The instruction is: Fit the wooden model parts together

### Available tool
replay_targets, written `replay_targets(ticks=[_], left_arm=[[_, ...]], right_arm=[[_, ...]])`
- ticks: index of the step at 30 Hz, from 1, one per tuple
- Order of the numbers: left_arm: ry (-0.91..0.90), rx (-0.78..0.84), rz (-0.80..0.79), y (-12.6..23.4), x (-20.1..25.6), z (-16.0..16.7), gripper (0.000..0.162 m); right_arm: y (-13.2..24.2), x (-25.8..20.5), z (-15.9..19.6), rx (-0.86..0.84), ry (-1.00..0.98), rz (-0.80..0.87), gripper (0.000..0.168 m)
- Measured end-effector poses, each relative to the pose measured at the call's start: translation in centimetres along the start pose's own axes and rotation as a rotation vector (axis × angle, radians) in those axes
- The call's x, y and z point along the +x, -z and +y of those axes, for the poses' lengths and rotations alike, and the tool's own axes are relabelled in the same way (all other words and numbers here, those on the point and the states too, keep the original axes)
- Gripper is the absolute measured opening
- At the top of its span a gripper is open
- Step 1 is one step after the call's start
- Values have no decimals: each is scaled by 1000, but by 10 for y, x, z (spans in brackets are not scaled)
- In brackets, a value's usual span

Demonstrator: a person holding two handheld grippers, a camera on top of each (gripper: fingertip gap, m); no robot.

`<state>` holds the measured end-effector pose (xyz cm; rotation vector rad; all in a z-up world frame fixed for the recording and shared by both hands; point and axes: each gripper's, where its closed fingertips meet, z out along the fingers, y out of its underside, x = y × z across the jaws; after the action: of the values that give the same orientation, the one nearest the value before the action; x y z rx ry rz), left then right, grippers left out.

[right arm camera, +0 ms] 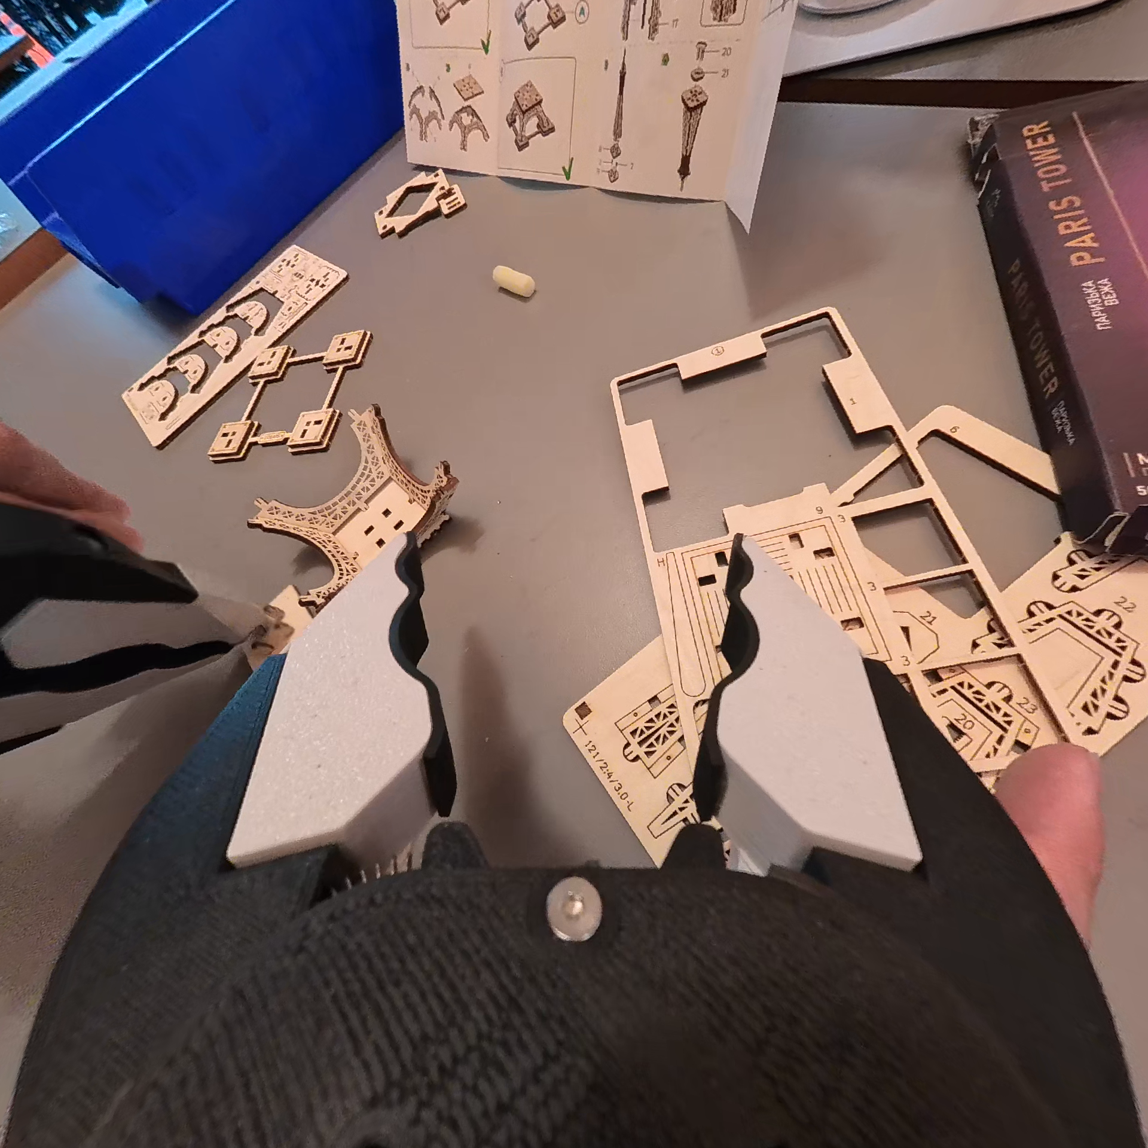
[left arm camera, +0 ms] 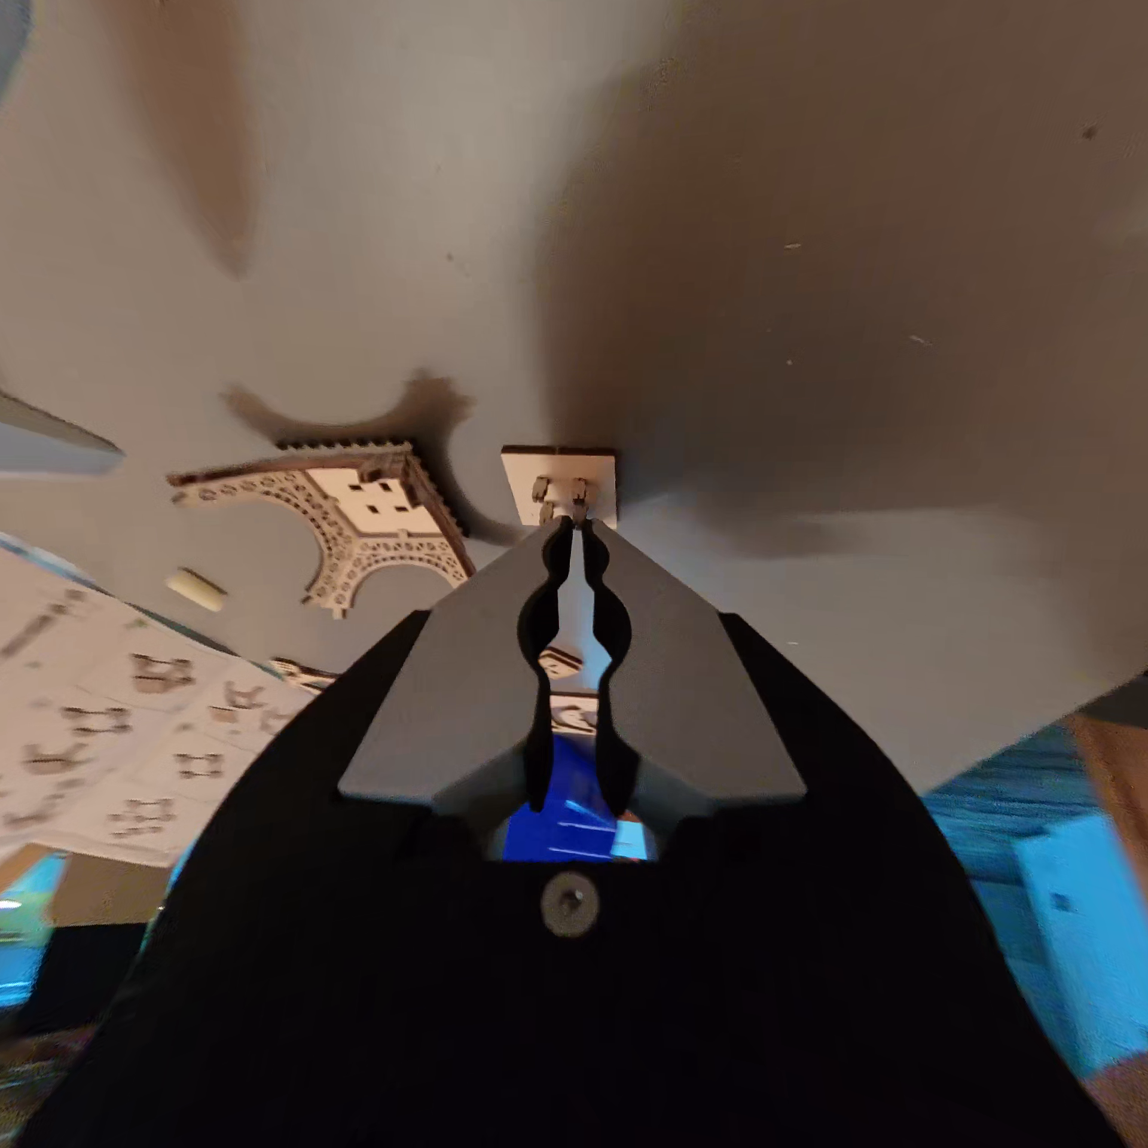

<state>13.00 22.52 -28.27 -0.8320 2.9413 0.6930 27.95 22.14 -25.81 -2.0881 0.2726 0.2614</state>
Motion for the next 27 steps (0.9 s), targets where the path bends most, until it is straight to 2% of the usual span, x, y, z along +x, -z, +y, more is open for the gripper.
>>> replay_targets(ticks=[6,11,18,22,25,27], left_arm=[[-295,72,-209,3,-2,-7,1],[-400,84,-372,5,-1,-10,1],[-390,135,-480,6,-2,-11,1],[-380,190,-603,6,-2,-11,1],[-379,231,-725,8,-3,-12,1],[-380,243,-801,9,-2,-12,1]], right_arm=[[0,-1,1,-4,8,-2,97],[0,-9,5,-26,44,-19,99],[15,-28,10,-57,191,-77,102],[13,-63,28,-132,175,-251,91],[11,-79,23,-117,178,-278,83],[7,-85,31,-163,173,-301,82]])
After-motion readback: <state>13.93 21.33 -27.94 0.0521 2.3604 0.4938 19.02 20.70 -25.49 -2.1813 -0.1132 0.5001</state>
